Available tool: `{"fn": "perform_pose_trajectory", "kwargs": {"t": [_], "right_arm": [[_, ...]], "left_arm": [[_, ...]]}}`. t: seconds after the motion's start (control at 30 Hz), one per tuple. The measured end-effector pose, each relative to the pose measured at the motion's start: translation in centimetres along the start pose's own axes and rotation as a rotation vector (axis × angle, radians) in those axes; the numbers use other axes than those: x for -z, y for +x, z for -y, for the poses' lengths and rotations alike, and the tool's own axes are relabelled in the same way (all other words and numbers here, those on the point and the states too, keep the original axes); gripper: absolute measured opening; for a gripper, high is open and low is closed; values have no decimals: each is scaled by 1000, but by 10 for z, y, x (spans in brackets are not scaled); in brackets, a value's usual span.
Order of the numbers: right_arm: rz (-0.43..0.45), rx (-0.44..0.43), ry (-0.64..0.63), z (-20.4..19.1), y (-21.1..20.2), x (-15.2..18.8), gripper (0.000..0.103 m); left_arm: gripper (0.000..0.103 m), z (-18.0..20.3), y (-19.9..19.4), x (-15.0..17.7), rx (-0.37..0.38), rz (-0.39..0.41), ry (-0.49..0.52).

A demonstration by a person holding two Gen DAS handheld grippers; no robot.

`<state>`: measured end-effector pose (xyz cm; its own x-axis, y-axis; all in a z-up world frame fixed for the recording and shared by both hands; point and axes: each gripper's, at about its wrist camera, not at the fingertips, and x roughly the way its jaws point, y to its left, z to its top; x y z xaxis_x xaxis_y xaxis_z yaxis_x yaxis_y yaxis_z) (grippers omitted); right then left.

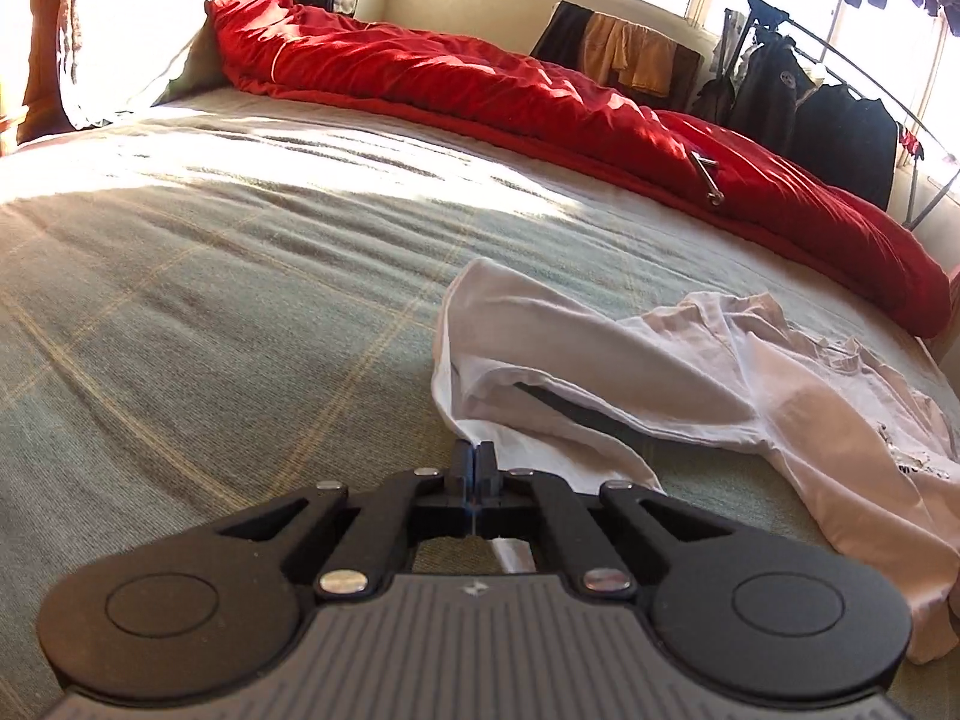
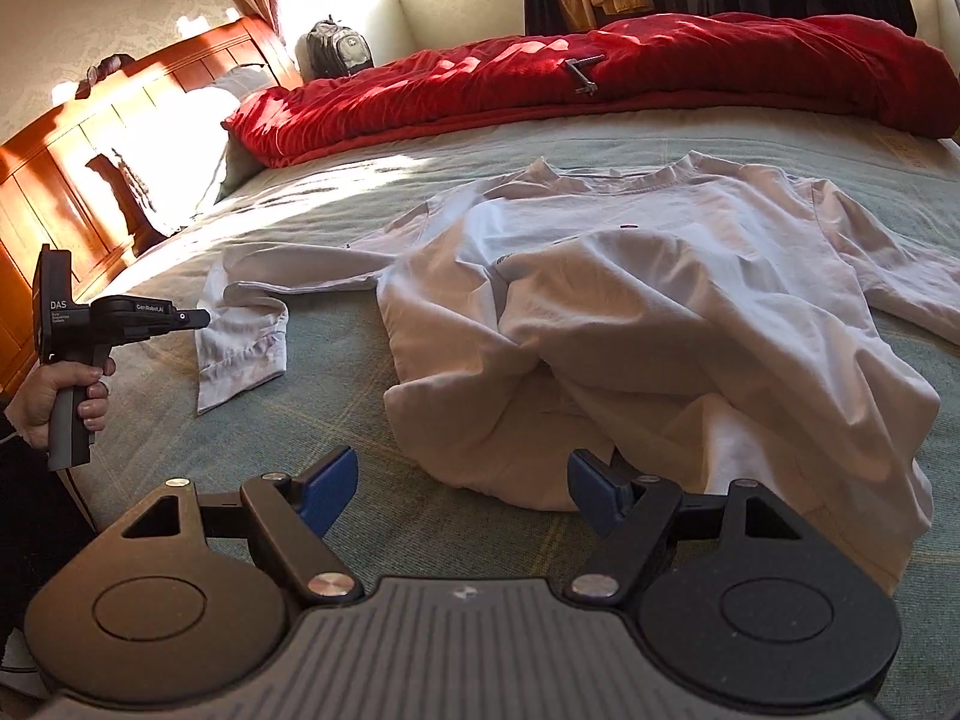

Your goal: Fold clothes

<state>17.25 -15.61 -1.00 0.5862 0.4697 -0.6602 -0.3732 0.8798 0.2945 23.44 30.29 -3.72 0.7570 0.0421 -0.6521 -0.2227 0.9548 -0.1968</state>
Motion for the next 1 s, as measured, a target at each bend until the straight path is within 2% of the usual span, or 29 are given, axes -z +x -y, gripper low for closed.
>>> {"fn": "perform_pose_trajectory", "kwargs": {"t": [0.3,0.33,0.43,0.53,0.67,0.73,0.87,0.9,1.0], "right_arm": [[-20,-4,-12,-5,7,1,81],[-21,-2,-10,-5,7,1,81],[-26,2,-7,-7,9,1,81],[-24,0,-20,-9,8,1,81],[-27,-8,-26,-12,10,1,81],[-27,-13,-27,-13,11,1,81],[-29,-21,-30,-15,12,2,81],[-30,-23,-30,-16,12,2,81],[-29,-22,-24,-17,13,2,82]], "left_arm": [[0,-49,-6,-56,-185,71,19],[8,-52,-3,-61,-195,71,19],[9,-63,3,-69,-266,76,7],[18,-74,-2,-65,-253,83,-32],[26,-87,-7,-43,-241,34,-65],[31,-98,-10,-26,-236,4,-129],[32,-119,-18,11,-218,-38,-303],[33,-119,-21,18,-213,-23,-318],[46,-112,-26,27,-247,-11,-349]]}}
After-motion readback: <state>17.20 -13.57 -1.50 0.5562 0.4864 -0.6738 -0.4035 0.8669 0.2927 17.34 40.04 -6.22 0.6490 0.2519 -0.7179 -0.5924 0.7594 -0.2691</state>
